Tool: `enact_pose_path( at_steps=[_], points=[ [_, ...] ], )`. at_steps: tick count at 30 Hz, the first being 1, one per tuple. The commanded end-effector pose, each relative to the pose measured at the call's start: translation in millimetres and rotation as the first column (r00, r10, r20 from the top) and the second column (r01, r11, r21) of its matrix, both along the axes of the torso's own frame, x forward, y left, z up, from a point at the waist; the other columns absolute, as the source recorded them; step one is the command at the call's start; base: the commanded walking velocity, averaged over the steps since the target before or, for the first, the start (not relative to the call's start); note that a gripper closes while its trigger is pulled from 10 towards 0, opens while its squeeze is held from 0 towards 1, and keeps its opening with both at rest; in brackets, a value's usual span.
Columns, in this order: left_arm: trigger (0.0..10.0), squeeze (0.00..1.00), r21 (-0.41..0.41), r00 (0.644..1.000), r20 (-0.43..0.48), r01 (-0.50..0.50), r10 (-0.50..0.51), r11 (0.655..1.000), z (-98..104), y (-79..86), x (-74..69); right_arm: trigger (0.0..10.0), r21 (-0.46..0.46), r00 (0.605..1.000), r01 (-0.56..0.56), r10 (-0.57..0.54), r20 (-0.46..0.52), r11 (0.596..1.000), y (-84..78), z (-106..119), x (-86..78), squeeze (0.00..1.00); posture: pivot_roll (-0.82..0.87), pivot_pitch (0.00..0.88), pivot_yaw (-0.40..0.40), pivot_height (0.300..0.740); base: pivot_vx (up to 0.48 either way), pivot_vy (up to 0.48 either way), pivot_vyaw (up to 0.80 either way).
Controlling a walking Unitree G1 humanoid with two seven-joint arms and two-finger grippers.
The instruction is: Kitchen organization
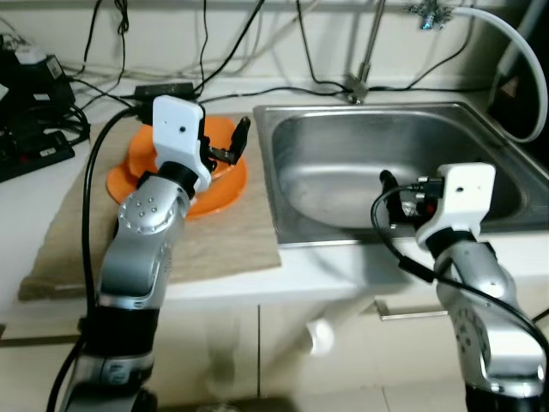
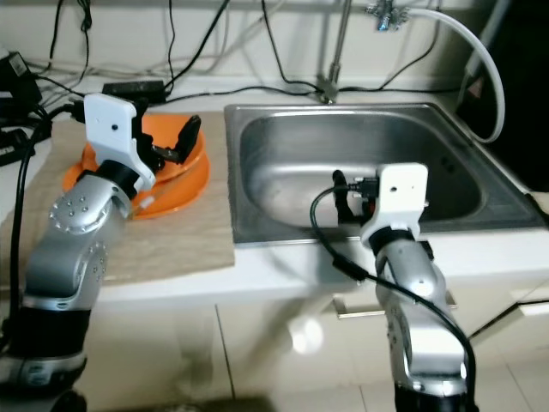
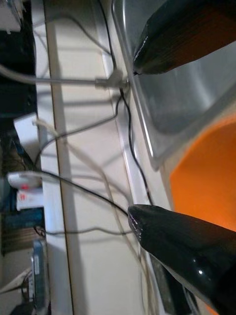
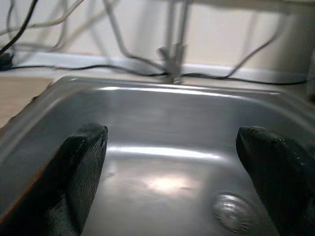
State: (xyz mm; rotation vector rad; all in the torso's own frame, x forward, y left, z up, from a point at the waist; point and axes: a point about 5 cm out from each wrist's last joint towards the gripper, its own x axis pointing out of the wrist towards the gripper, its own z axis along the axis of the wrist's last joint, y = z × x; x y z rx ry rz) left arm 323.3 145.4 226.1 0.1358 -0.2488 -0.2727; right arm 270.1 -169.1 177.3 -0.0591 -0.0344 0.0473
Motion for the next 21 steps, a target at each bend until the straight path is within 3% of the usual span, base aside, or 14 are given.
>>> enact_pose_path(
  at_steps=[1,6,14,21],
  points=[
    [10.0,0.0,0.002,1.0,-0.005,-0.013,0.013,1.0,0.1,2.3,0.7,10.0,-0.001,1.0,0.001,-0.001,0.007,1.0,0.3,1.3,0.0,0.0,-0.02,0.013,-0.024,0.74,0.0,0.0,0.0],
    [10.0,0.0,0.014,0.997,-0.034,-0.062,0.062,0.998,-1.8,8.6,3.9,10.0,0.0,1.0,-0.001,0.001,0.003,1.0,1.1,0.4,-0.8,0.0,-0.02,0.017,-0.022,0.74,0.0,0.0,0.0],
    [10.0,0.0,-0.025,0.996,-0.09,-0.029,0.027,0.999,-3.2,8.1,5.1,10.0,0.001,1.0,-0.001,0.001,-0.002,1.0,-0.4,0.1,-0.4,0.0,-0.02,0.023,-0.023,0.74,0.0,0.0,0.0],
    [10.0,0.0,-0.025,0.99,-0.133,-0.06,0.056,0.998,-2.3,12.2,10.1,10.0,0.0,1.0,0.0,0.0,-0.006,1.0,-5.3,0.8,2.1,0.0,-0.01,0.026,-0.028,0.74,0.0,0.0,0.0]
  ],
)
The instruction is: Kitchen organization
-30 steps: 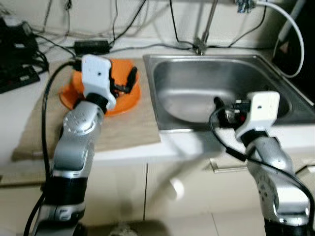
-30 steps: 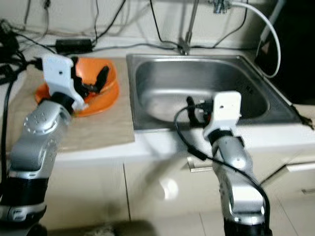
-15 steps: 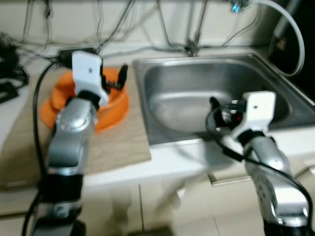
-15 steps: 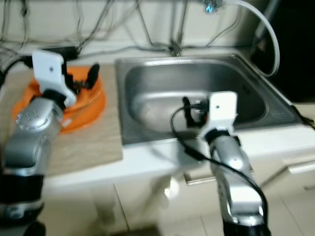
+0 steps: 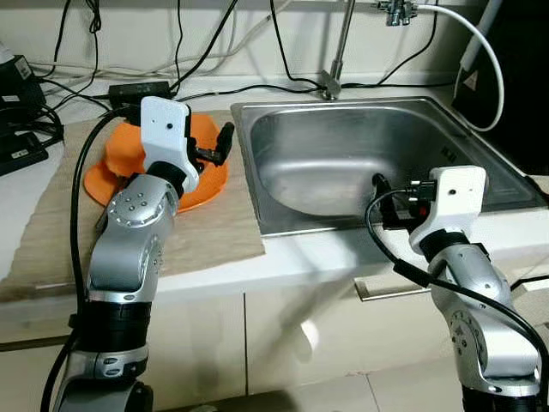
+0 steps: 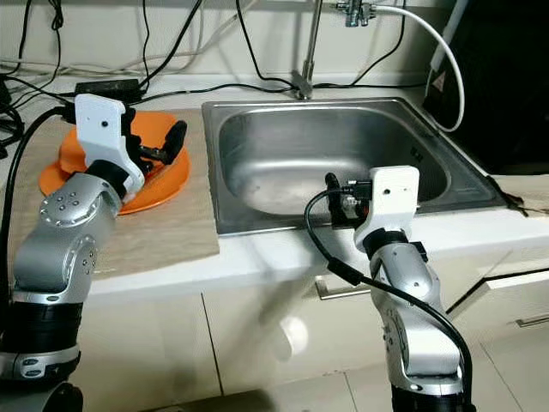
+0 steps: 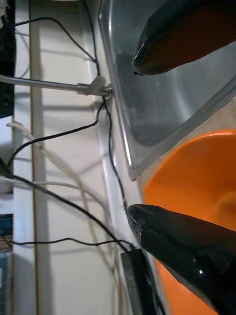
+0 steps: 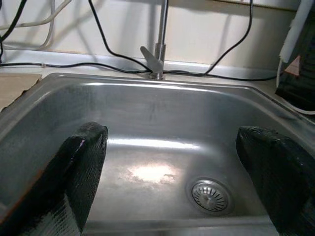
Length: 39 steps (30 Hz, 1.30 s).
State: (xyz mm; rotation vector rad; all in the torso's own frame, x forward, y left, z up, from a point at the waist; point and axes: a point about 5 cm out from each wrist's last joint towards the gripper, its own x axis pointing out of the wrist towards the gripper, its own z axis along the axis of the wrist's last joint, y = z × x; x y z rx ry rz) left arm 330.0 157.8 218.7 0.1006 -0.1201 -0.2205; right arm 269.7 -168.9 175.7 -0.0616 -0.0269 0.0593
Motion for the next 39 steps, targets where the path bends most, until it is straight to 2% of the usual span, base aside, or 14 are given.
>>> enact_pose_path(
  at_steps=[1,6,15,17,18,19,20,21,22,23,24,30,32,39],
  points=[
    [10.0,0.0,-0.004,1.0,-0.003,-0.001,0.001,1.0,5,-0.1,3.3,10.0,0.003,1.0,0.012,-0.012,0.002,1.0,-5.5,2,2.6,0.0,-0.01,0.026,-0.028,0.74,0.0,0.0,0.0],
    [10.0,0.0,-0.029,0.997,-0.026,-0.072,0.071,0.997,6,12.5,7.6,10.0,0.003,1.0,0.008,-0.008,0.002,1.0,-5.9,3,3.5,0.0,-0.01,0.03,-0.031,0.74,0.0,0.0,0.0],
    [10.0,0.0,-0.011,0.996,-0.022,-0.09,0.089,0.996,6,16.2,6.6,10.0,0.009,1.0,-0.003,0.003,-0.004,1.0,-2.4,1,2.9,0.0,-0.01,0.034,-0.032,0.74,0.0,0.0,0.0],
    [10.0,0.0,-0.045,0.988,-0.044,-0.147,0.145,0.988,8,35.0,9.5,10.0,0.013,1.0,-0.006,0.006,-0.006,1.0,-1.9,1,2.2,0.0,-0.01,0.034,-0.032,0.74,0.0,0.0,0.0],
    [10.0,0.0,-0.045,0.988,-0.044,-0.147,0.145,0.988,8,35.0,9.5,10.0,0.013,1.0,-0.006,0.006,-0.006,1.0,-1.9,1,2.2,0.0,-0.01,0.034,-0.032,0.74,0.0,0.0,0.0],
    [10.0,0.69,-0.065,0.99,-0.055,-0.131,0.127,0.989,9,42.2,9.8,10.0,0.011,1.0,-0.007,0.007,-0.007,1.0,-2.1,1,1.9,0.0,-0.01,0.036,-0.032,0.74,0.0,0.0,0.0],
    [10.0,1.0,-0.088,0.992,-0.063,-0.113,0.108,0.99,10,46.5,9.6,10.0,0.011,1.0,-0.008,0.008,-0.006,1.0,-2.4,2,1.7,0.0,-0.01,0.037,-0.032,0.74,0.0,0.0,0.0],
    [10.0,1.0,-0.174,0.988,-0.095,-0.135,0.12,0.975,15,66.5,10.9,10.0,0.011,1.0,-0.026,0.026,-0.007,1.0,-2.7,2,1.0,0.0,-0.01,0.038,-0.032,0.74,0.0,0.0,0.0],
    [10.0,1.0,-0.174,0.988,-0.095,-0.135,0.12,0.975,15,66.5,10.9,10.0,0.011,1.0,-0.026,0.026,-0.007,1.0,-2.7,2,1.0,0.0,-0.01,0.038,-0.032,0.74,0.0,0.0,0.0],
    [10.0,1.0,-0.241,0.983,-0.122,-0.16,0.134,0.957,21,80.8,11.6,10.0,0.014,0.998,-0.055,0.056,-0.008,0.998,-1.8,3,0.5,0.0,-0.01,0.039,-0.031,0.74,0.0,0.0,0.0],
    [10.0,1.0,-0.25,0.982,-0.126,-0.168,0.14,0.954,23,87.1,11.7,10.0,0.008,0.997,-0.076,0.076,-0.006,0.997,-0.8,3,0.2,0.0,-0.01,0.039,-0.031,0.74,0.0,0.0,0.0],
    [10.0,1.0,-0.271,0.963,-0.217,-0.215,0.158,0.938,27,114.6,12.5,10.0,0.013,0.989,-0.148,0.148,-0.005,0.989,1.8,6,-0.1,0.0,-0.01,0.042,-0.031,0.74,0.0,0.0,0.0],
    [10.0,1.0,-0.273,0.947,-0.277,-0.241,0.164,0.931,27,125.6,13.5,10.0,0.012,0.982,-0.187,0.187,-0.01,0.982,3.2,7,-0.4,0.0,-0.01,0.044,-0.029,0.74,0.0,0.0,0.0],
    [10.0,1.0,-0.24,0.912,-0.381,-0.253,0.148,0.937,19,136.4,17.8,10.0,0.006,0.972,-0.232,0.233,-0.03,0.973,7.5,4,-4.0,0.0,-0.01,0.044,-0.025,0.74,0.0,0.0,0.0]
  ],
)
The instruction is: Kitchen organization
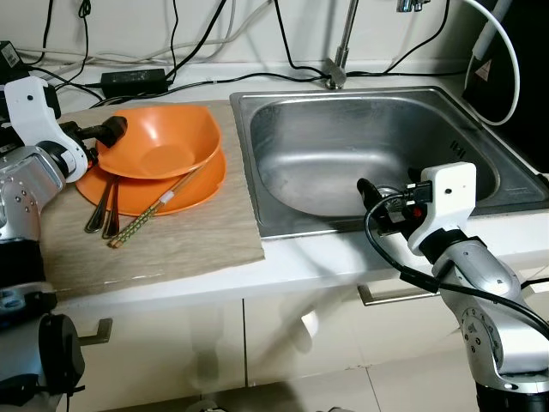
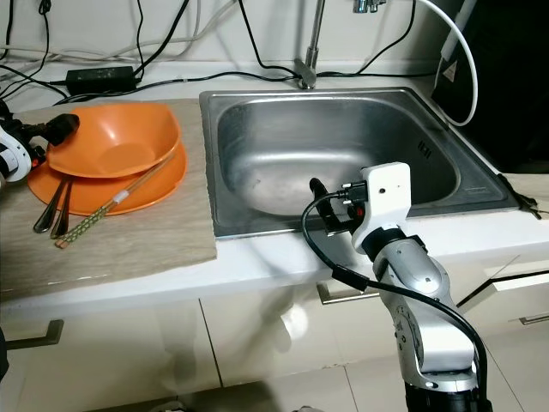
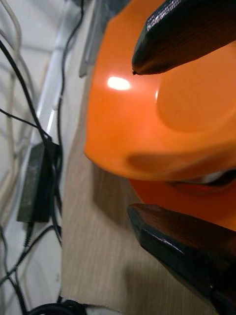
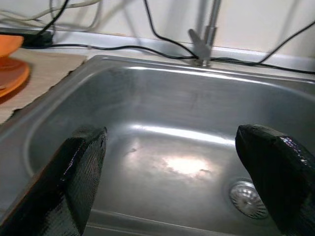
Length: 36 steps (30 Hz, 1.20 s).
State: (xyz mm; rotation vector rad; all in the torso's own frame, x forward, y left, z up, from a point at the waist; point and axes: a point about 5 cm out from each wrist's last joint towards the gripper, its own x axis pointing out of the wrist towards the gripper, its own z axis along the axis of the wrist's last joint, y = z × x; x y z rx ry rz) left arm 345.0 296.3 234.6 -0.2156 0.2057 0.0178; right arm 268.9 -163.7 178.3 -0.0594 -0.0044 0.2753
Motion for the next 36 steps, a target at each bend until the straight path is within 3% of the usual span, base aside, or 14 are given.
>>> enact_pose_path(
  at_steps=[1,8,9,10,11,12,13,14,15,20,36],
  points=[
    [10.0,1.0,-0.018,0.998,-0.028,0.048,-0.048,0.999,2,-3.2,3.1,10.0,0.005,1.0,-0.024,0.024,-0.005,1.0,3.5,0,-3.9,0.0,-0.01,0.044,-0.023,0.74,0.0,0.0,0.0],
    [10.0,0.96,-0.005,0.989,-0.121,0.086,-0.086,0.996,-7,-4.1,4.0,10.0,0.001,0.998,-0.054,0.054,-0.019,0.999,6.8,-2,-6.5,0.0,-0.01,0.039,-0.023,0.74,0.0,0.0,0.0],
    [10.0,0.41,-0.003,0.988,-0.127,0.089,-0.088,0.996,-8,-3.7,4.3,10.0,-0.001,0.998,-0.056,0.056,-0.02,0.998,7.0,-2,-6.7,0.0,-0.01,0.039,-0.023,0.74,0.0,0.0,0.0],
    [10.0,0.24,-0.003,0.988,-0.129,0.09,-0.089,0.996,-8,-3.3,4.6,10.0,-0.001,0.998,-0.058,0.058,-0.021,0.998,7.2,-2,-7.0,0.0,-0.01,0.037,-0.023,0.74,0.0,0.0,0.0],
    [10.0,0.0,-0.006,0.987,-0.135,0.091,-0.091,0.996,-9,-3.0,4.7,10.0,-0.002,0.998,-0.059,0.059,-0.021,0.998,7.2,-2,-7.2,0.0,-0.01,0.036,-0.023,0.74,0.0,0.0,0.0],
    [10.0,0.0,-0.009,0.986,-0.139,0.094,-0.094,0.996,-9,-2.9,4.6,10.0,-0.002,0.998,-0.06,0.06,-0.023,0.998,7.2,-3,-7.4,0.0,-0.01,0.034,-0.023,0.74,0.0,0.0,0.0],
    [0.8,0.0,-0.011,0.983,-0.154,0.095,-0.095,0.995,-10,-2.2,4.2,10.0,-0.003,0.998,-0.064,0.063,-0.025,0.998,7.2,-3,-7.8,0.0,-0.01,0.031,-0.023,0.74,0.0,0.0,0.0],
    [0.8,0.0,-0.011,0.983,-0.154,0.095,-0.095,0.995,-10,-2.2,4.2,10.0,-0.003,0.998,-0.064,0.063,-0.025,0.998,7.2,-3,-7.8,0.0,-0.01,0.031,-0.023,0.74,0.0,0.0,0.0],
    [0.0,0.0,-0.012,0.983,-0.159,0.095,-0.096,0.995,-11,-2.0,4.1,10.0,-0.004,0.998,-0.065,0.064,-0.026,0.998,7.2,-3,-7.9,0.0,-0.01,0.031,-0.023,0.74,0.0,0.0,0.0],
    [0.0,0.0,-0.014,0.973,-0.193,0.127,-0.127,0.992,-16,-2.2,1.7,10.0,-0.01,0.997,-0.069,0.069,-0.031,0.998,7.2,-5,-8.3,0.0,-0.01,0.022,-0.023,0.74,0.0,0.0,0.0],
    [0.0,0.0,-0.065,0.974,-0.18,0.129,-0.138,0.99,-16,-3.7,0.2,10.0,-0.024,0.997,-0.066,0.065,-0.032,0.998,7.8,-7,-7.4,0.0,-0.01,0.016,-0.025,0.74,0.0,0.0,0.0]
  ],
)
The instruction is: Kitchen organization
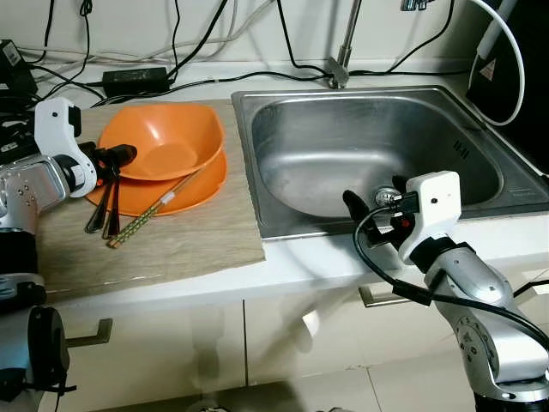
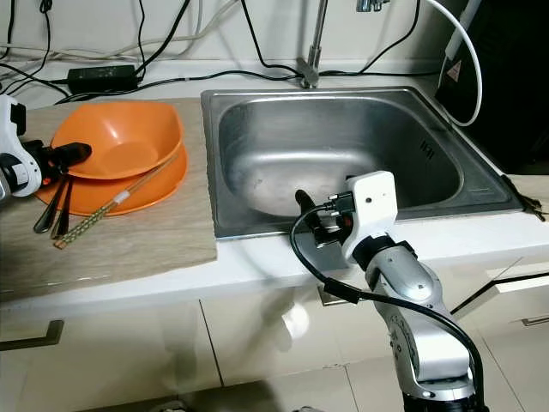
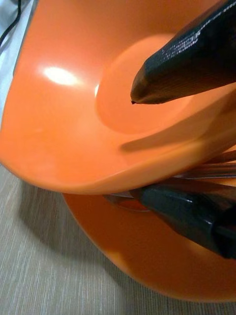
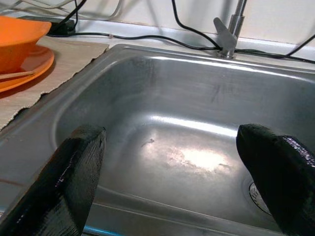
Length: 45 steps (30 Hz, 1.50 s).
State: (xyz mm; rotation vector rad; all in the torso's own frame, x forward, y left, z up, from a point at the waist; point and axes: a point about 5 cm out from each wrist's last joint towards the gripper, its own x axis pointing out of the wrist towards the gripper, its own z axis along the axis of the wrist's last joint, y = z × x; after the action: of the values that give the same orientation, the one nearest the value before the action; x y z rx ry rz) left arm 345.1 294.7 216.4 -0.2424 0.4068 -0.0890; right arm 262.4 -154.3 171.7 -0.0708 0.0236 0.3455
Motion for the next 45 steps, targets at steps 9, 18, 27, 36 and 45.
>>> enact_pose_path(
  at_steps=[9,18,27,36,45],
  points=[
    [0.0,0.0,-0.031,1.0,-0.002,0.006,-0.006,1.0,2,-2.5,-0.4,10.0,-0.014,1.0,0.011,-0.011,-0.003,1.0,-1.7,0,-0.4,0.0,-0.01,0.017,-0.024,0.74,0.0,0.0,0.0],
    [0.0,0.0,-0.076,1.0,0.012,-0.002,0.002,0.997,5,-4.6,0.2,10.0,-0.013,1.0,0.017,-0.017,0.0,1.0,-2.2,0,0.1,0.0,-0.01,0.018,-0.024,0.74,0.0,0.0,0.0],
    [0.0,0.0,-0.226,0.989,0.15,0.038,-0.003,0.973,26,-15.8,3.5,10.0,0.031,0.995,0.087,-0.088,0.04,0.996,-7.9,7,4.0,0.0,0.0,0.021,-0.024,0.74,0.0,0.0,0.0],
    [0.0,0.0,-0.228,0.898,0.433,0.19,-0.076,0.955,66,-60.8,7.2,10.0,0.393,0.992,0.025,-0.072,0.107,0.919,2.2,39,19.3,1.0,-0.01,0.021,-0.024,0.74,0.0,0.0,0.0],
    [0.0,0.0,-0.189,0.805,0.565,0.341,-0.182,0.921,75,-106.7,2.3,10.0,0.624,0.988,-0.14,0.064,0.143,0.769,16.7,68,32.5,1.0,-0.01,0.022,-0.038,0.74,0.0,0.0,0.0]
  ],
)
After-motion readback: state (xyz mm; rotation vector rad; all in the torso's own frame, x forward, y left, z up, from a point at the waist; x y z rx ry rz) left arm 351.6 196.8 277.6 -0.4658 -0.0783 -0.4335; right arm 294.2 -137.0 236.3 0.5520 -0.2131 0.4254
